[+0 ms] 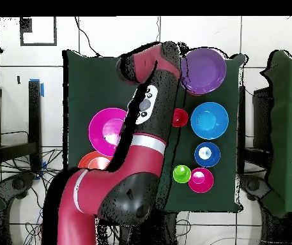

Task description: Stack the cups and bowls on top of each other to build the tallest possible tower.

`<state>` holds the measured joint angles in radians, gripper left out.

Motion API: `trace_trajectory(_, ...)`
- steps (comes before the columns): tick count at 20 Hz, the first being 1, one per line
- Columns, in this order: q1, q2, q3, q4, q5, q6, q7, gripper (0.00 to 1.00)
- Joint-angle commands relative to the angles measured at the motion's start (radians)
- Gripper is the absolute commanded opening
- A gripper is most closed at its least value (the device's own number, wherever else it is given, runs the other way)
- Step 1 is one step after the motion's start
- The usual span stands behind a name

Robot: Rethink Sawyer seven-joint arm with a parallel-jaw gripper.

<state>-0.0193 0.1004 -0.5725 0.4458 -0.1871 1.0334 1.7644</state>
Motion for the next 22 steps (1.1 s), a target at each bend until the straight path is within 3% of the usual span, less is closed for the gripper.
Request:
trace_trajectory(1, -0.025, 0.039, 0.104, -0.014, -0.022, -0.055, -0.151, 0.00)
trace_trajectory(16, -0.051, 0.070, 0.128, -0.076, -0.005, -0.032, -0.189, 0.00)
trace_trajectory(22, -0.048, 0.048, 0.158, -0.043, 0.031, 0.004, -0.178, 0.00)
